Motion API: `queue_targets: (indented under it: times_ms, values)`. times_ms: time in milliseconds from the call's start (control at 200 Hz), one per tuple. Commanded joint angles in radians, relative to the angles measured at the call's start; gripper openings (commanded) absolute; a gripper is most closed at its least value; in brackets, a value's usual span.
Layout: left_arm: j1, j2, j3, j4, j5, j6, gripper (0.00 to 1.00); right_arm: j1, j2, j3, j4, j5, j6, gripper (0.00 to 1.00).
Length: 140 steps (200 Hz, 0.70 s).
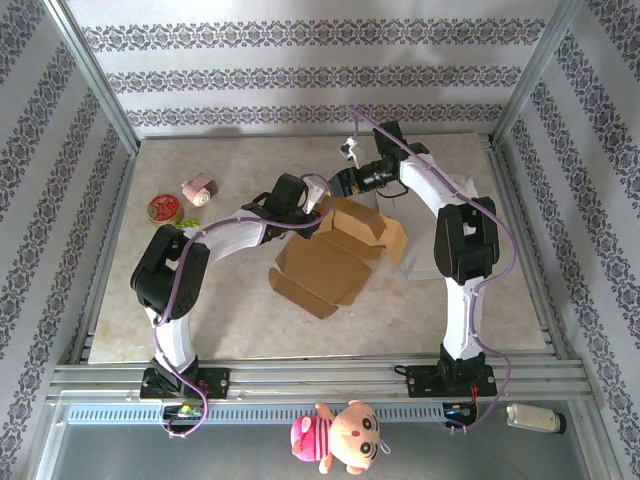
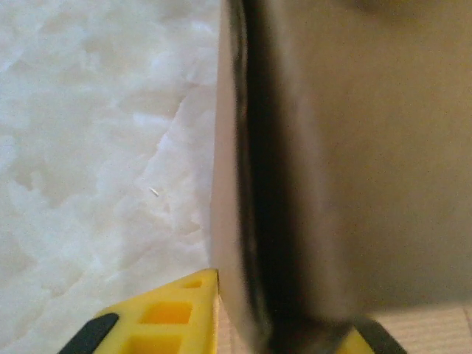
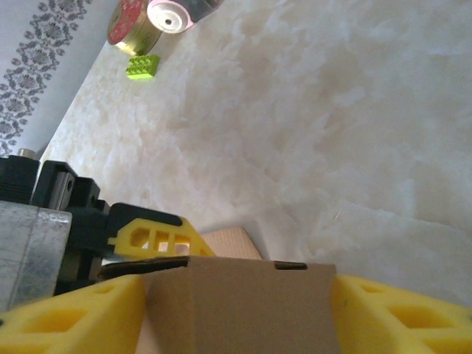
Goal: Fold the paper box
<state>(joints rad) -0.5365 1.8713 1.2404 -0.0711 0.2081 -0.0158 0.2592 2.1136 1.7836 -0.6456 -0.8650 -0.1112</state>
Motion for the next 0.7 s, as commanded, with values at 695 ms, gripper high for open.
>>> queue_targets:
  times_ms: [695]
  values:
    - [-0.019, 0.106, -0.050, 0.338, -0.059, -0.006, 0.00, -0.008, -0.152, -0.172, 0.171, 0.025, 0.169, 0.71]
